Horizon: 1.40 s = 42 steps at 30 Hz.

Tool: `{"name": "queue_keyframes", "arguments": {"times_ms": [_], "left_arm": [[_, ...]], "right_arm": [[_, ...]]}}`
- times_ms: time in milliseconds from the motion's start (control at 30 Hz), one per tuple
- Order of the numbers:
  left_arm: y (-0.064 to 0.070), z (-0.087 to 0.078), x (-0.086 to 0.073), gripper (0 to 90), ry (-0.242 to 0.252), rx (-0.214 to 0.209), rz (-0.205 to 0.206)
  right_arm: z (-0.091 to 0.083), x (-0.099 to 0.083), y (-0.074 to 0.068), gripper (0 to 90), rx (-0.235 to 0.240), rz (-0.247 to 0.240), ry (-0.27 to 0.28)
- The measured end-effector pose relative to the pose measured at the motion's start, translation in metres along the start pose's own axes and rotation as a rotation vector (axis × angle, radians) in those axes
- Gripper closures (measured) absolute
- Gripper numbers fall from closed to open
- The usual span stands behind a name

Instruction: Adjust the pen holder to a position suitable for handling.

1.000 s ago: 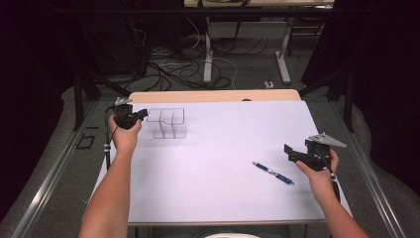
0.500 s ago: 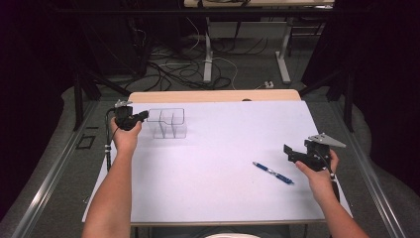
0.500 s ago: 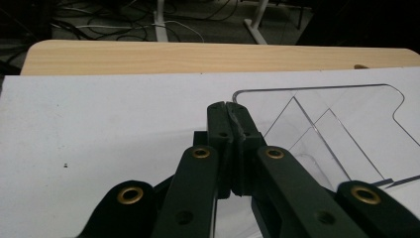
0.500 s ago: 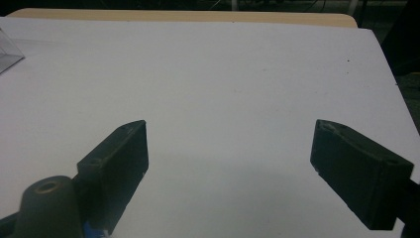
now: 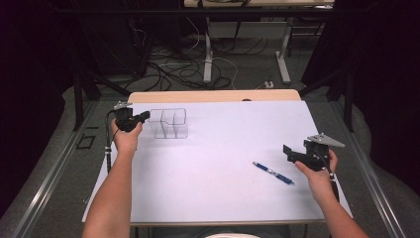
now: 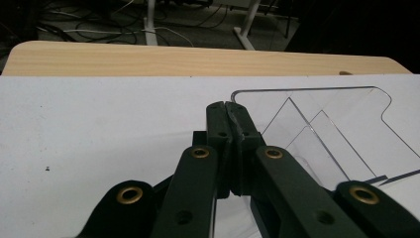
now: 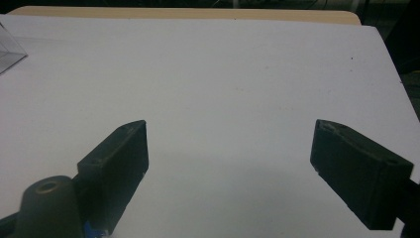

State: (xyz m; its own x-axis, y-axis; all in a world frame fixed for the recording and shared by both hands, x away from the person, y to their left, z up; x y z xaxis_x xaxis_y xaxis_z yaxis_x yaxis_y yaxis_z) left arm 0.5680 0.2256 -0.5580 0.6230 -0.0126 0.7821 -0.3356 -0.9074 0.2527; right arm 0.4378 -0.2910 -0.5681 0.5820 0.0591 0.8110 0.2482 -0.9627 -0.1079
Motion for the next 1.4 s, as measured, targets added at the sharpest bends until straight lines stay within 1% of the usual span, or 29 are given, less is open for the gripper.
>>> {"name": "queue_keyframes", "arguments": {"times_ms": [33, 67, 100, 133, 167, 333, 400, 433, 467, 533, 567, 600, 633, 700, 733, 767, 800, 867, 967, 1000, 1067, 1100, 1133, 1167, 1233, 1300, 1333, 1367, 1400], "left_arm": [[0.002, 0.0, 0.0, 90.0, 0.002, -0.003, -0.007], [0.003, 0.001, 0.0, 90.0, -0.001, -0.005, -0.005], [0.005, 0.0, -0.001, 90.0, -0.015, -0.007, 0.002], [0.009, 0.002, -0.001, 90.0, -0.013, -0.013, 0.002], [0.009, 0.002, -0.001, 90.0, -0.013, -0.013, 0.002], [0.018, 0.005, -0.002, 90.0, -0.01, -0.017, 0.012], [0.022, 0.006, -0.003, 90.0, -0.021, -0.026, 0.022], [0.024, 0.006, -0.003, 90.0, -0.02, -0.025, 0.021], [0.027, 0.007, -0.003, 90.0, -0.013, -0.028, 0.01], [0.03, 0.009, -0.004, 90.0, -0.002, -0.031, 0.008], [0.032, 0.009, -0.005, 90.0, 0.002, -0.033, 0.0], [0.034, 0.009, -0.006, 90.0, -0.005, -0.035, 0.002], [0.036, 0.01, -0.005, 90.0, 0.005, -0.033, -0.002], [0.04, 0.01, -0.006, 90.0, -0.002, -0.035, -0.006], [0.042, 0.012, -0.006, 90.0, 0.007, -0.037, -0.004], [0.045, 0.012, -0.007, 90.0, -0.004, -0.046, -0.015], [0.05, 0.014, -0.007, 90.0, -0.002, -0.047, -0.01], [0.053, 0.015, -0.008, 90.0, -0.006, -0.048, -0.011], [0.062, 0.021, -0.012, 90.0, -0.027, -0.05, 0.011], [0.066, 0.024, -0.013, 90.0, -0.032, -0.057, 0.011], [0.073, 0.028, -0.014, 90.0, -0.03, -0.06, 0.011], [0.076, 0.03, -0.014, 90.0, -0.027, -0.06, 0.015], [0.082, 0.034, -0.014, 90.0, -0.03, -0.066, 0.023], [0.082, 0.034, -0.014, 90.0, -0.03, -0.066, 0.023], [0.088, 0.037, -0.013, 90.0, -0.036, -0.073, 0.041], [0.094, 0.04, -0.011, 90.0, -0.03, -0.086, 0.053], [0.098, 0.041, -0.011, 90.0, -0.038, -0.093, 0.055], [0.104, 0.044, -0.01, 90.0, -0.035, -0.104, 0.05], [0.104, 0.044, -0.01, 90.0, -0.035, -0.104, 0.05]], "right_arm": [[0.0, 0.0, 0.0, 14.6, 0.001, 0.001, 0.002], [0.0, 0.0, 0.0, 14.6, 0.001, 0.001, 0.001], [0.001, 0.0, 0.0, 14.6, 0.004, 0.001, 0.004], [0.001, 0.001, 0.0, 14.6, 0.003, -0.005, 0.006], [0.001, 0.001, 0.0, 14.6, 0.003, -0.005, 0.006], [0.001, 0.0, 0.001, 14.6, 0.003, -0.003, 0.005], [0.001, 0.0, 0.0, 14.6, 0.004, -0.003, 0.004], [0.001, 0.0, 0.001, 14.6, 0.004, -0.003, 0.003], [0.001, 0.0, 0.001, 14.6, 0.004, -0.003, 0.002], [0.002, 0.0, 0.001, 14.6, 0.005, -0.007, 0.003], [0.001, 0.0, 0.0, 14.6, 0.007, 0.003, 0.001], [0.001, 0.0, 0.0, 14.6, 0.006, 0.003, 0.0], [0.002, 0.0, 0.001, 14.6, 0.007, 0.003, 0.0], [0.001, 0.0, 0.002, 14.6, 0.002, -0.003, -0.002], [0.002, 0.0, 0.002, 14.6, 0.004, -0.003, 0.002], [0.002, 0.0, 0.001, 14.6, 0.005, -0.003, 0.003], [0.002, 0.0, 0.001, 14.6, 0.006, 0.002, 0.0], [0.002, 0.0, 0.001, 14.6, 0.006, 0.003, 0.001], [0.002, 0.0, 0.001, 14.6, 0.002, -0.003, -0.002], [0.002, 0.001, 0.001, 14.6, 0.001, -0.003, 0.0], [0.002, 0.0, 0.001, 14.6, 0.002, 0.001, -0.002], [0.003, 0.001, 0.001, 14.6, 0.003, -0.002, 0.009], [0.002, 0.0, 0.0, 14.6, 0.009, 0.005, 0.0], [0.002, 0.0, 0.0, 14.6, 0.009, 0.005, 0.0], [0.002, 0.001, 0.001, 14.6, 0.009, -0.003, 0.002], [0.002, 0.0, 0.001, 14.6, 0.01, 0.004, 0.001], [0.002, 0.0, 0.002, 14.6, 0.009, 0.0, 0.002], [0.002, 0.0, 0.002, 14.6, 0.008, 0.0, 0.002], [0.002, 0.0, 0.003, 14.6, 0.008, 0.0, 0.002]]}}
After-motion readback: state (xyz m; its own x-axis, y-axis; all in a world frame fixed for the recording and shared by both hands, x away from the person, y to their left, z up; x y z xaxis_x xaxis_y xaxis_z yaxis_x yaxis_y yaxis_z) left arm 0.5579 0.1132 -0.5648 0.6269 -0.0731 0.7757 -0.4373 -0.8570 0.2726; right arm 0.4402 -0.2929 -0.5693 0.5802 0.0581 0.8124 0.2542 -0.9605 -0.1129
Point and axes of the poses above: each handheld gripper's, and its own axes: z roughly forward along the jaws, x roughly out of its top, y roughly to its right, the point moved 10 cm from there along z, roughly forward along the jaws, and after that the axes turned 6 degrees about -y, right-handed, at the moved point
